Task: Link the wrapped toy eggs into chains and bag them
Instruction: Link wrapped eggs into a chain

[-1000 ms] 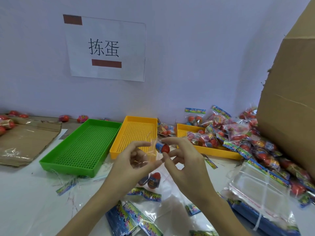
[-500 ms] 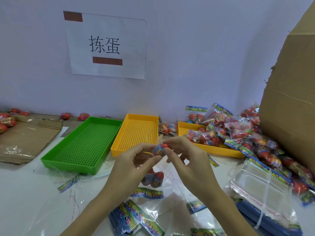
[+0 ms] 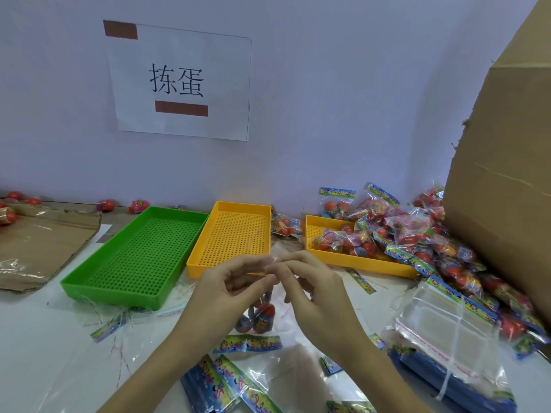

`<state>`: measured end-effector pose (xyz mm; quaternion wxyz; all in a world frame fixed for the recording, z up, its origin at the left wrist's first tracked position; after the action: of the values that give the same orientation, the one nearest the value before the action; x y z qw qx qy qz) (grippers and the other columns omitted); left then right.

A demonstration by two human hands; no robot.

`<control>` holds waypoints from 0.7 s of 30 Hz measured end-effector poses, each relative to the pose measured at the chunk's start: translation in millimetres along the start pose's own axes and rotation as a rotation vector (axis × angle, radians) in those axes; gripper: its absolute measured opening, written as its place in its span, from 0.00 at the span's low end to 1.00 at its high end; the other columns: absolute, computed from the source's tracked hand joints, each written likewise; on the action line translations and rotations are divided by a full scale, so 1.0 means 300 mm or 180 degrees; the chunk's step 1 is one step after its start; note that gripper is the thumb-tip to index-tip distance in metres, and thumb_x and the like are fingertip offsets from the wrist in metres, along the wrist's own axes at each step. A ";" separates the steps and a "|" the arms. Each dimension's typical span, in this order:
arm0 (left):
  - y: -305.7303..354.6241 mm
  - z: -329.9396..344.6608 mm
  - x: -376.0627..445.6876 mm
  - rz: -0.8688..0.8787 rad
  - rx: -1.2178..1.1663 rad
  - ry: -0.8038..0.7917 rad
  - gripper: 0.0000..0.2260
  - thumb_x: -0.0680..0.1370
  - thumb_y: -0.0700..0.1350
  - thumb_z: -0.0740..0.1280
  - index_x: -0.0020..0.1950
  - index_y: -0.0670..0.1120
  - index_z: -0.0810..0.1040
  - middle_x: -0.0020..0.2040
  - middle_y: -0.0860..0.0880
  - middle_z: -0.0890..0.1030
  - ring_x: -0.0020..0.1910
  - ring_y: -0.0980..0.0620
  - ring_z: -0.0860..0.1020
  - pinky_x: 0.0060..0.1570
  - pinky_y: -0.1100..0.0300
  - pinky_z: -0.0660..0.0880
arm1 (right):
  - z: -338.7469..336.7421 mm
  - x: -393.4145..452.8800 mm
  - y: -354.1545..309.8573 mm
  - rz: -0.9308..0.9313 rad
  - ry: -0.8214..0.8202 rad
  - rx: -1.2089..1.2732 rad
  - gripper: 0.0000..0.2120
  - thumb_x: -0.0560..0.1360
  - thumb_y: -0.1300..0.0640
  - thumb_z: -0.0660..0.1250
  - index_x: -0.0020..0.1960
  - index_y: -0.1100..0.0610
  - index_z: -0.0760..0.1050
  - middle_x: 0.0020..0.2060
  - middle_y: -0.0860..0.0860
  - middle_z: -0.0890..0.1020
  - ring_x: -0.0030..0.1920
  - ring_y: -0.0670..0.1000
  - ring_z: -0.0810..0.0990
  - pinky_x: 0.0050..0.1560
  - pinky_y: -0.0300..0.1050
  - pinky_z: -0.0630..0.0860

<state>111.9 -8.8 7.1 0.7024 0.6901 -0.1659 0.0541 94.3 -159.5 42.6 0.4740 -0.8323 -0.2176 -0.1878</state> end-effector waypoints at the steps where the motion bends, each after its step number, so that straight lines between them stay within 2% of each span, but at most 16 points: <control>1: -0.003 -0.007 0.004 -0.0027 -0.0044 0.0041 0.15 0.74 0.45 0.76 0.60 0.47 0.85 0.54 0.50 0.88 0.53 0.51 0.87 0.50 0.63 0.83 | -0.016 0.005 -0.005 -0.0008 0.0088 0.0102 0.11 0.84 0.60 0.64 0.57 0.54 0.84 0.52 0.44 0.82 0.51 0.47 0.81 0.44 0.39 0.79; 4: -0.011 -0.030 0.011 -0.0113 -0.0146 0.0167 0.11 0.76 0.38 0.74 0.58 0.42 0.84 0.51 0.49 0.89 0.50 0.51 0.88 0.44 0.66 0.82 | -0.095 0.042 0.008 0.0045 0.0506 -0.0036 0.11 0.83 0.63 0.64 0.58 0.53 0.82 0.52 0.44 0.83 0.53 0.46 0.82 0.47 0.44 0.82; 7: -0.010 -0.040 0.012 -0.0163 -0.0206 0.0230 0.09 0.76 0.36 0.74 0.56 0.42 0.84 0.49 0.48 0.89 0.48 0.53 0.87 0.43 0.68 0.80 | -0.170 0.125 0.079 0.0344 0.0710 -0.0798 0.11 0.82 0.63 0.63 0.58 0.53 0.82 0.53 0.45 0.83 0.52 0.43 0.80 0.53 0.41 0.79; 9: -0.005 -0.042 0.013 -0.0194 -0.0235 0.0231 0.10 0.76 0.38 0.74 0.57 0.43 0.84 0.49 0.48 0.89 0.48 0.54 0.87 0.44 0.68 0.80 | -0.206 0.209 0.147 0.0524 0.0683 -0.1359 0.14 0.81 0.66 0.61 0.60 0.57 0.82 0.55 0.51 0.84 0.52 0.48 0.80 0.54 0.44 0.76; 12: 0.000 -0.044 0.012 -0.0197 -0.0341 0.0228 0.14 0.73 0.44 0.75 0.58 0.43 0.83 0.50 0.48 0.89 0.50 0.52 0.87 0.46 0.67 0.81 | -0.237 0.348 0.281 0.0899 0.0330 -0.1958 0.20 0.79 0.70 0.59 0.66 0.59 0.80 0.58 0.57 0.84 0.51 0.57 0.82 0.53 0.53 0.81; 15: -0.007 -0.050 0.014 -0.0257 -0.0378 0.0198 0.14 0.75 0.41 0.74 0.60 0.41 0.82 0.52 0.46 0.88 0.53 0.50 0.87 0.52 0.63 0.82 | -0.253 0.432 0.431 0.1291 -0.0287 -0.2693 0.17 0.79 0.69 0.63 0.66 0.59 0.78 0.50 0.57 0.84 0.44 0.55 0.81 0.43 0.48 0.81; 18: -0.016 -0.055 0.016 -0.0301 -0.0301 0.0092 0.11 0.79 0.36 0.72 0.61 0.43 0.81 0.53 0.47 0.88 0.55 0.51 0.87 0.55 0.62 0.82 | -0.270 0.457 0.531 0.1475 -0.0606 -0.3421 0.11 0.80 0.63 0.69 0.61 0.61 0.78 0.46 0.55 0.79 0.47 0.55 0.83 0.49 0.45 0.82; 21: -0.020 -0.055 0.017 -0.0299 -0.0239 0.0048 0.10 0.80 0.36 0.71 0.61 0.45 0.82 0.52 0.50 0.89 0.55 0.54 0.86 0.51 0.67 0.80 | -0.279 0.467 0.575 0.1626 -0.0583 -0.3575 0.11 0.80 0.60 0.69 0.61 0.61 0.77 0.51 0.57 0.82 0.52 0.56 0.83 0.53 0.47 0.82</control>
<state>121.4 6.5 2.9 0.7308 0.6698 -0.1299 0.0200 295.6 -285.2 33.3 -0.0266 -0.9930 0.0805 -0.0821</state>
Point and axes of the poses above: each hand's wrist, its own x-axis towards the middle knuckle, its own z-axis out of the palm, y = z × x, the point moved 8 cm from there along x, towards the middle knuckle
